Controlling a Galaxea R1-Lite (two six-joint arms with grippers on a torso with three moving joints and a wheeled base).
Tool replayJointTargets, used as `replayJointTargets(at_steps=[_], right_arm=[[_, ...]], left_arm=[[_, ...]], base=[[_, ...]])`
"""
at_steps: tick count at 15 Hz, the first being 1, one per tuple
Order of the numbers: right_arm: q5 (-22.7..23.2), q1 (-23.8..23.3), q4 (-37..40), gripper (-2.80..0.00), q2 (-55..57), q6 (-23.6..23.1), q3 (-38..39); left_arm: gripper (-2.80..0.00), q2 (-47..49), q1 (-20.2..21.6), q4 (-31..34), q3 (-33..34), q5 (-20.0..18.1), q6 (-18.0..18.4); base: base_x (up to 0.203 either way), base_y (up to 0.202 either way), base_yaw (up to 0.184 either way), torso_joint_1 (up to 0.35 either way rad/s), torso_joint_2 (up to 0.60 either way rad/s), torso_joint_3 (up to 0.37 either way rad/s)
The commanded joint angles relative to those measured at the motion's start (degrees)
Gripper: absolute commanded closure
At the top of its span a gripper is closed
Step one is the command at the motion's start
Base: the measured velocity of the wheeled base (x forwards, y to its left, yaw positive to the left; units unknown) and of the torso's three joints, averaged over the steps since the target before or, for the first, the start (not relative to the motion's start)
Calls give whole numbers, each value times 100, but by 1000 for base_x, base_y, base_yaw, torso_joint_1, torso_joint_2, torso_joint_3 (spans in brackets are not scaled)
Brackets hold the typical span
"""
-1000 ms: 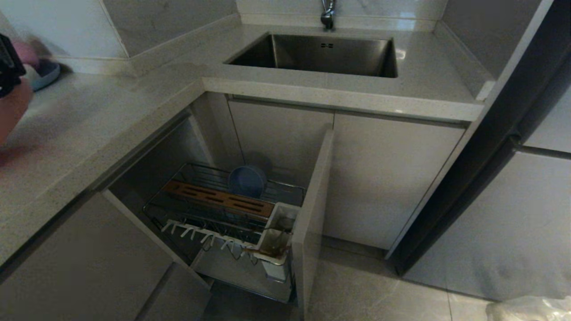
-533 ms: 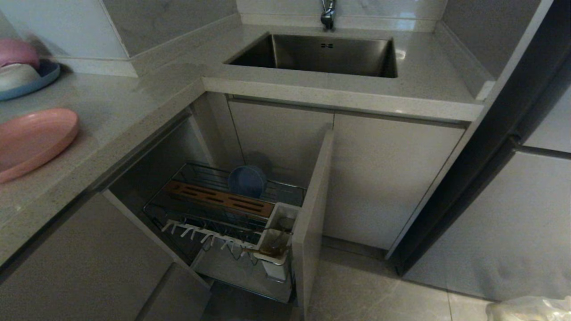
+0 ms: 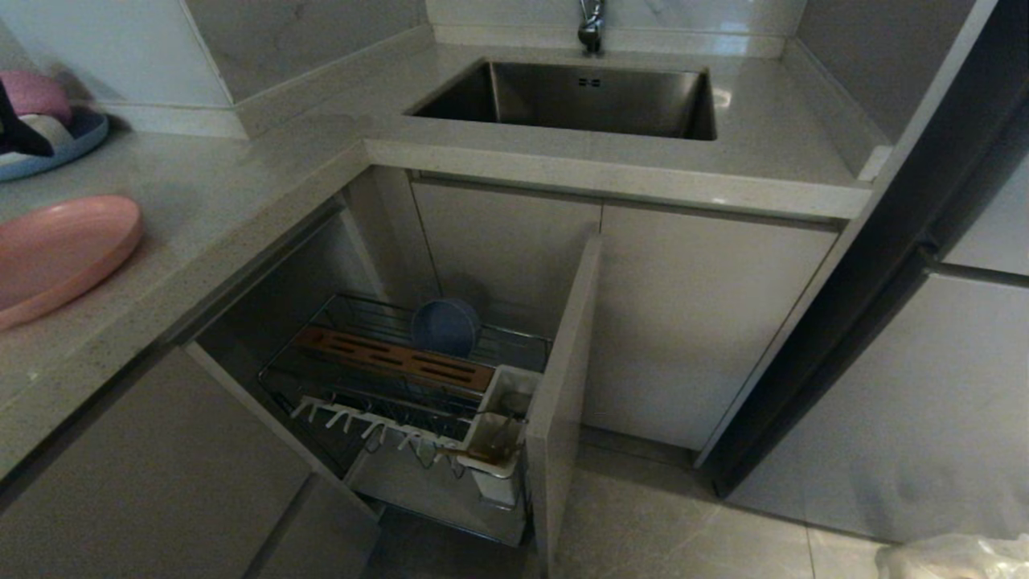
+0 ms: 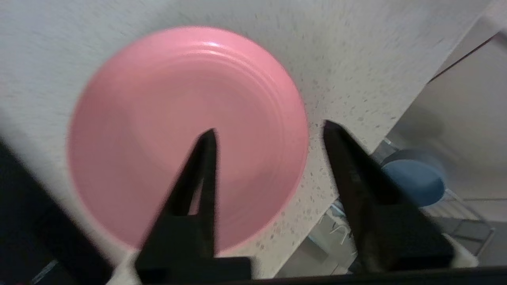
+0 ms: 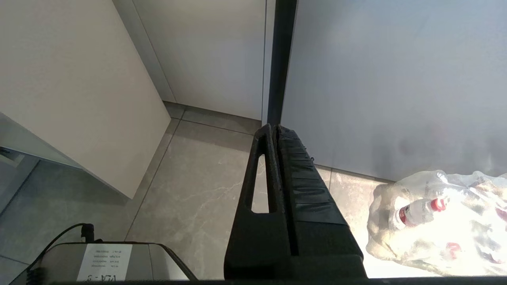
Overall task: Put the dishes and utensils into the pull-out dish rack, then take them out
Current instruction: Pick up the plate and place it in the cupboard
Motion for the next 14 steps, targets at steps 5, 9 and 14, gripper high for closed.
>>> replayJointTargets(at_steps=[5, 9, 14], right_arm=[[2, 1, 5, 0, 0, -1, 0], [2, 1, 5, 0, 0, 2, 0], [2, 1, 5, 0, 0, 2, 0]], left_arm=[[-280, 880, 43, -18, -15, 42, -14], [-280, 1175, 148, -172, -17, 60, 2], [-280, 1175, 218, -173, -17, 192, 11]], base=[[0, 0, 0, 0, 0, 0], [0, 0, 0, 0, 0, 0], [0, 0, 0, 0, 0, 0]])
